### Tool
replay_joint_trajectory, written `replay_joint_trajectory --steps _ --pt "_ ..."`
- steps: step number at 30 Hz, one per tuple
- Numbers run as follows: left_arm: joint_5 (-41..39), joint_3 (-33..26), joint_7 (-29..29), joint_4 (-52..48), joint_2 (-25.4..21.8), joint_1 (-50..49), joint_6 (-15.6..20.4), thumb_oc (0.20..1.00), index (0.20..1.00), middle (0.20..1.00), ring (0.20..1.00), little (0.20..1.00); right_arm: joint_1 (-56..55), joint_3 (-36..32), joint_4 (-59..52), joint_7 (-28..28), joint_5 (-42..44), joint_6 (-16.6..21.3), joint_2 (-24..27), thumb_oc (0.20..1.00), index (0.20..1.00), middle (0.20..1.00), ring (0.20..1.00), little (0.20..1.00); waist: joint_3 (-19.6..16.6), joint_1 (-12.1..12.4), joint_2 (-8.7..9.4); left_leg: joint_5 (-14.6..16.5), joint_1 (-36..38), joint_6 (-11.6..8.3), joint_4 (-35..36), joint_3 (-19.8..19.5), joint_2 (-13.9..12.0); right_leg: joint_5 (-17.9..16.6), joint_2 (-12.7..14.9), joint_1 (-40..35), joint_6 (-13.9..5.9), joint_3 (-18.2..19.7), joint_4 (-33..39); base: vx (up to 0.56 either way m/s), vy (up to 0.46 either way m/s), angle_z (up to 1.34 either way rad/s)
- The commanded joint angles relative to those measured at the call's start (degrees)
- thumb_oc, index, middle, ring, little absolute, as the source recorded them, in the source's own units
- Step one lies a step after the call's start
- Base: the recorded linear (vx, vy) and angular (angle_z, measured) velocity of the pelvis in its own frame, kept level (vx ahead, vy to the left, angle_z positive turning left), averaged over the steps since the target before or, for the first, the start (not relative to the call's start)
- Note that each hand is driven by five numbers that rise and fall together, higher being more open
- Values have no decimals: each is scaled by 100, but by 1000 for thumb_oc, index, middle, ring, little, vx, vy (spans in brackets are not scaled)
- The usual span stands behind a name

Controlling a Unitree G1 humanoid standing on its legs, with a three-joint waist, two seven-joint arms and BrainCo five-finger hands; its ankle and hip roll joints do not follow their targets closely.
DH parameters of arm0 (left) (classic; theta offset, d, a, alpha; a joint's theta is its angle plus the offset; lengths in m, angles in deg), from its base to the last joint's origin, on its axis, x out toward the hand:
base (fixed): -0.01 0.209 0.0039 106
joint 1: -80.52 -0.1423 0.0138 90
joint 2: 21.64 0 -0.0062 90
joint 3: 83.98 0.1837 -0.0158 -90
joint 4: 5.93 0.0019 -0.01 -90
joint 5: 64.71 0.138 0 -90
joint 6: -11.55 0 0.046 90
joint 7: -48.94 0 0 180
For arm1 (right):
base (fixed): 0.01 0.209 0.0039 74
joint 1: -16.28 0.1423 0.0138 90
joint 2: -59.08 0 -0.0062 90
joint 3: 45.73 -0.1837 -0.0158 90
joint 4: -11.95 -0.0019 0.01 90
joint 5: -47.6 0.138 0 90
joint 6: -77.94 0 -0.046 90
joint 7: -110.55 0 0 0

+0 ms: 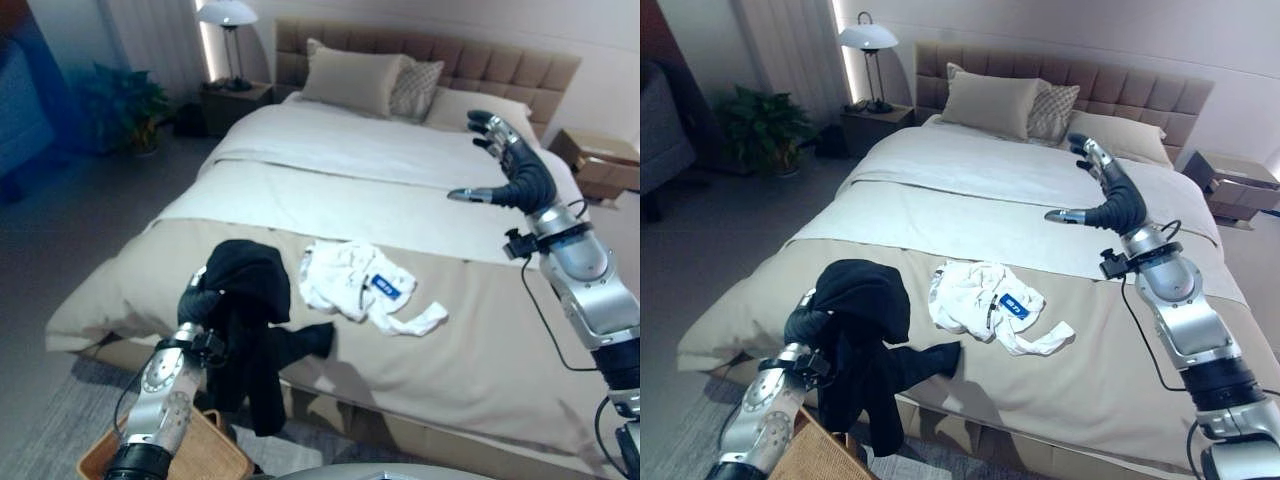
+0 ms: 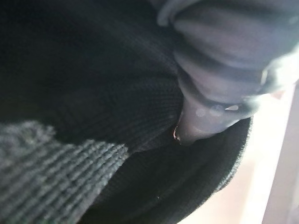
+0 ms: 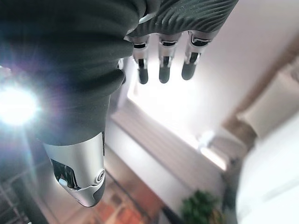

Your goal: Pick up clothes into the bucket

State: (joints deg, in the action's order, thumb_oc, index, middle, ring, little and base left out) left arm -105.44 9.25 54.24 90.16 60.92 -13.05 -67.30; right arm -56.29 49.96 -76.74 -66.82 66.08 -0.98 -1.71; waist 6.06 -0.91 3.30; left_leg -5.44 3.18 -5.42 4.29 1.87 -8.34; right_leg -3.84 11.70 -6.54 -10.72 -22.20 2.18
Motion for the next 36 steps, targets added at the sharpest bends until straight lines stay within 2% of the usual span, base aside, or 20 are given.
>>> replay_joint_trajectory --steps 1,3,4,5,6,7,10,12,13,14,15,17,20,22,24,27,29,33,34,36 --pt "518 -410 -144 -622 -220 407 624 200 200 200 200 200 323 -67 45 52 -313 99 -173 1000 1000 1000 1000 1000 165 208 54 -214 -379 -506 -291 -382 -407 573 -26 16 138 -322 -844 -212 -156 67" --pt "801 -504 -344 -573 -151 459 672 200 200 200 200 200 160 -80 139 -20 -564 105 -304 1000 1000 1000 1000 1000 318 238 23 -366 -608 -586 -296 -592 -445 622 -105 40 187 -502 -843 -203 -74 78" --pt "950 -549 -464 -541 -105 524 691 200 200 200 200 200 77 -115 166 -76 -696 119 -365 1000 1000 1000 1000 1000 417 210 17 -404 -769 -579 -400 -541 -454 616 -66 101 201 -596 -906 -234 6 66" --pt "1038 -597 -537 -498 -47 586 706 200 200 200 200 200 -26 -138 164 -100 -814 104 -403 1000 1000 1000 1000 1000 475 128 37 -343 -863 -485 -598 -270 -474 582 3 181 214 -681 -968 -240 60 70" --pt "1173 -678 -627 -476 10 627 742 200 200 200 200 200 -141 -110 243 -124 -917 86 -521 1000 1000 1000 1000 1000 508 53 89 -124 -889 -308 -946 97 -499 539 111 289 235 -726 -1026 -218 65 57" --pt "1255 -761 -679 -420 13 664 776 200 200 200 200 200 -199 -93 273 -107 -949 66 -637 1000 1000 1000 1000 1000 532 23 126 69 -853 -228 -1151 231 -488 502 174 372 262 -704 -1034 -192 65 66" --pt "1474 -995 -948 -396 35 748 854 200 200 200 200 200 -452 -98 385 -135 -1097 25 -964 1000 1000 1000 1000 1000 564 15 202 634 -723 -192 -1785 309 -480 435 373 519 313 -692 -1122 -126 68 26" --pt "1691 -1106 -1132 -459 63 786 882 200 200 200 200 200 -692 -151 375 -106 -1146 2 -1092 1000 1000 1000 1000 1000 565 -30 170 866 -563 -187 -1619 306 -470 396 483 564 279 -740 -1206 -45 108 14" --pt "1697 -1103 -1137 -464 65 782 880 200 200 200 200 200 -699 -153 371 -106 -1147 0 -1093 1000 1000 1000 1000 1000 567 -30 174 860 -549 -185 -1603 308 -463 398 490 560 275 -740 -1210 -50 230 18" --pt "1838 -1132 -1294 -471 82 802 890 200 200 200 200 200 -938 -282 398 -123 -1109 -32 -1168 1000 1000 1000 1000 1000 556 -123 66 801 -308 -154 -1140 359 -417 294 623 710 181 -773 -1332 -67 274 7" --pt "1968 -1074 -1403 -405 89 875 860 200 200 200 200 200 -1071 -362 381 -153 -1077 -32 -1221 1000 1000 1000 1000 1000 565 -162 71 780 -329 -129 -1003 421 -327 198 759 778 116 -788 -1374 -97 354 5" --pt "2093 -1019 -1544 -381 86 915 858 200 200 200 200 200 -983 -263 399 -185 -1028 -46 -1323 1000 1000 1000 1000 1000 686 -174 113 962 -449 12 -1081 351 -88 1 948 1094 28 -563 -1547 -87 248 24" --pt "2371 -1069 -1648 -397 59 814 858 200 200 200 200 200 -880 -197 402 -219 -1023 -59 -1442 1000 1000 1000 1000 1000 943 -159 195 1193 -664 213 -1475 561 146 -249 1343 1524 -155 -103 -1981 -145 235 7" --pt "2549 -981 -1796 -169 -2 966 833 200 200 200 200 200 -923 -120 415 -224 -983 -57 -1617 1000 1000 1000 1000 1000 1050 -207 200 1177 -957 307 -1741 415 262 -152 1258 1548 -189 578 -2303 -138 116 12" --pt "2698 -941 -1942 -10 -70 1098 804 200 200 200 200 200 -963 -4 529 -206 -1033 -52 -1698 1000 1000 1000 1000 1000 1087 -149 169 1096 -1291 366 -1858 313 315 -68 1185 1404 -100 906 -2493 -165 30 46" --pt "2857 -1004 -2217 147 -98 1243 883 200 200 200 200 200 -995 118 524 -169 -1003 -9 -1716 1000 1000 1000 1000 1000 1120 -34 290 875 -1628 241 -1652 227 297 -32 1132 1242 -81 852 -1500 -166 -80 15" --pt "2946 -1078 -2484 272 -113 1357 903 200 200 200 200 200 -913 222 579 -222 -957 47 -1760 1000 1000 1000 1000 1000 1158 25 377 762 -2044 135 -1751 252 216 -61 1067 1229 -195 629 -966 -217 -105 -11" --pt "3354 -1128 -3183 468 -71 1601 880 200 200 200 200 200 -971 274 347 -402 -966 210 -1748 1000 1000 1000 1000 1000 1368 -14 410 414 -2462 16 -1637 133 87 -137 877 1527 -267 511 -839 -132 -66 -12" --pt "3370 -1119 -3200 474 -64 1607 881 200 200 200 200 200 -975 272 346 -404 -967 212 -1745 1000 1000 1000 1000 1000 1370 -14 397 440 -2461 2 -1653 120 72 -100 866 1527 -263 505 -872 -25 -24 -6" --pt "3604 -1137 -3787 715 9 1880 830 200 200 200 200 200 -1022 312 338 -575 -844 354 -1827 1000 1000 1000 1000 1000 1590 -19 436 331 -2654 -20 -1560 31 54 -29 860 1890 -242 436 -1121 -66 -48 9"
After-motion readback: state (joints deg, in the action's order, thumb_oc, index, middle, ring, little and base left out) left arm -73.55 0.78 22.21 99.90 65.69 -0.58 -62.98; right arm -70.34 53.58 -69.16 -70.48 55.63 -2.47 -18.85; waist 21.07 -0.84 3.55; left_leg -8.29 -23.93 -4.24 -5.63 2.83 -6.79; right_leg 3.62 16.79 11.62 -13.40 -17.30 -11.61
